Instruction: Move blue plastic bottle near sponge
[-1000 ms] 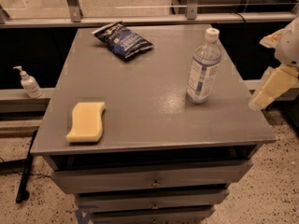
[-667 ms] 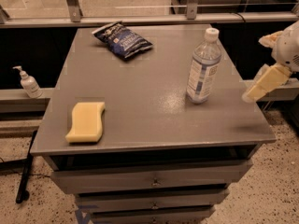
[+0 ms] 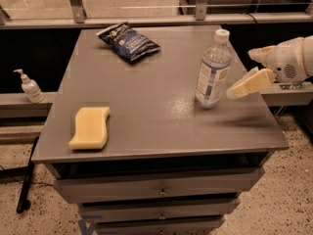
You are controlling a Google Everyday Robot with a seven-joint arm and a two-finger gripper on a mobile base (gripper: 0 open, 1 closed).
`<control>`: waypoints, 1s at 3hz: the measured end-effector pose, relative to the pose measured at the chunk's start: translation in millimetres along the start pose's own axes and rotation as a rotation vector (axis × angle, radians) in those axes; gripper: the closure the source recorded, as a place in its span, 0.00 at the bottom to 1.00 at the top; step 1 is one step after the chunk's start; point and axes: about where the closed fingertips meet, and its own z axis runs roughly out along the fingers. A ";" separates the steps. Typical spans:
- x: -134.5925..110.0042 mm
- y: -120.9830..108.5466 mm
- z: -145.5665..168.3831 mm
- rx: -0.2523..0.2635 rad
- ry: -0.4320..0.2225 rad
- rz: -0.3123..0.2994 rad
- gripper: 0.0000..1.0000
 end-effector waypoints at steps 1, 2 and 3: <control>-17.2 27.1 18.5 -0.123 -0.169 0.078 0.00; -42.3 51.5 29.3 -0.211 -0.316 0.097 0.16; -65.1 69.4 37.1 -0.257 -0.420 0.078 0.39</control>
Offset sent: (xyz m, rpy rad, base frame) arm -0.0323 0.1051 0.0311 0.5631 -0.0323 0.2337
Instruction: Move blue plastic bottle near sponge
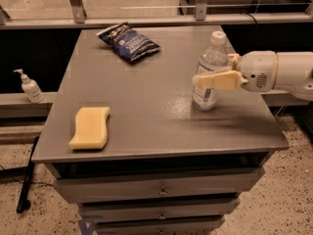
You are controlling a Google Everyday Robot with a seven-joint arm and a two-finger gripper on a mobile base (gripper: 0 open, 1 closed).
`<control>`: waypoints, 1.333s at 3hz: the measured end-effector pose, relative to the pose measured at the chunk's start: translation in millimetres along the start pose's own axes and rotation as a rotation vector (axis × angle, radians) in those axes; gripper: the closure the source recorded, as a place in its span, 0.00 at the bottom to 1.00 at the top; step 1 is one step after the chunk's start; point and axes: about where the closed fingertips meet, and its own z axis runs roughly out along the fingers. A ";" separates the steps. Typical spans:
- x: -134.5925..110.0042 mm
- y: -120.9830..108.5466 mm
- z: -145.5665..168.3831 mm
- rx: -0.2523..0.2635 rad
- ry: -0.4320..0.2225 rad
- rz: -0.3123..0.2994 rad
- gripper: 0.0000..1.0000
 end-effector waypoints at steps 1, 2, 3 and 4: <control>-11.8 6.0 7.6 -0.009 -0.051 -0.036 0.62; -45.2 24.5 24.3 -0.043 -0.114 -0.101 0.87; -46.3 26.3 26.9 -0.049 -0.115 -0.103 1.00; -47.2 36.1 33.4 -0.075 -0.118 -0.114 1.00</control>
Offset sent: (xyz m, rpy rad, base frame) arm -0.0164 0.0665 0.0768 0.1302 -0.2157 0.0955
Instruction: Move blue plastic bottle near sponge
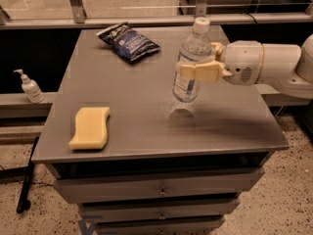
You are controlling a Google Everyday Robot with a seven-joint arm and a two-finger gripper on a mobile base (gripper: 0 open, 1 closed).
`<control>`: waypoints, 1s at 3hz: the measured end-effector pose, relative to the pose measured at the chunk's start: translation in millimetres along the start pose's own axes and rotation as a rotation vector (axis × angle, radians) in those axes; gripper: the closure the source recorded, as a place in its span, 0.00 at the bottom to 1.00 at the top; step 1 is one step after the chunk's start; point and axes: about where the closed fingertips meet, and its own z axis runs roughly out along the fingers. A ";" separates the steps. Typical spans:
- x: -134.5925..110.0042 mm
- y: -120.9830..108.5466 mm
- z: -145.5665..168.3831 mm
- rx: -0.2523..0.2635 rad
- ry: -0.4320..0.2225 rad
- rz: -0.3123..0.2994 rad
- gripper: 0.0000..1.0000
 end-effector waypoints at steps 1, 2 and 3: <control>-12.2 12.0 38.1 -0.044 -0.076 -0.024 1.00; -22.6 26.8 89.7 -0.107 -0.128 -0.029 1.00; -21.9 42.9 129.2 -0.172 -0.125 -0.020 1.00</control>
Offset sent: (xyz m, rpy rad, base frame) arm 0.0008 0.1558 0.0167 0.1739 -0.0599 0.1837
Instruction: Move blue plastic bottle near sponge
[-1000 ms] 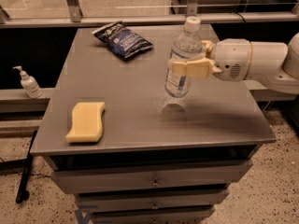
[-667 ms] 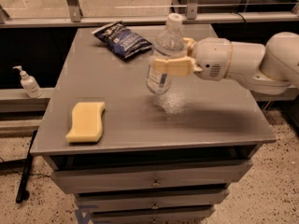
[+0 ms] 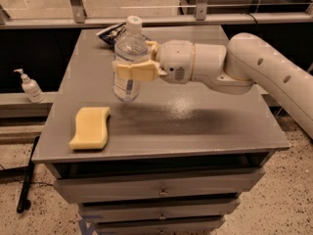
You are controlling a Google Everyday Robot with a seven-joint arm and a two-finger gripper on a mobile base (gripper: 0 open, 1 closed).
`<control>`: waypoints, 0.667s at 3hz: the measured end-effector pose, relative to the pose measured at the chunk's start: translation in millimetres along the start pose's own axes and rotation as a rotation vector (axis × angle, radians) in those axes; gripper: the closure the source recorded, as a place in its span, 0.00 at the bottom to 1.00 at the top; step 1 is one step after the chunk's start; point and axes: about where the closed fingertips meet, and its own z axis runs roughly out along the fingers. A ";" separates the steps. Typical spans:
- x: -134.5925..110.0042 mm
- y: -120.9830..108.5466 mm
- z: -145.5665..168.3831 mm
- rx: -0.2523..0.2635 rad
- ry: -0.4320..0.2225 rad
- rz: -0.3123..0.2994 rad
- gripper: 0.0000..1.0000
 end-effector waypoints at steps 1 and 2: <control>11.9 9.4 29.3 -0.049 0.017 0.016 1.00; 33.2 9.4 49.7 -0.084 0.044 0.021 1.00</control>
Offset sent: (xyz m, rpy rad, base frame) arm -0.0009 0.0636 -0.0486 -0.0622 0.0350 0.1013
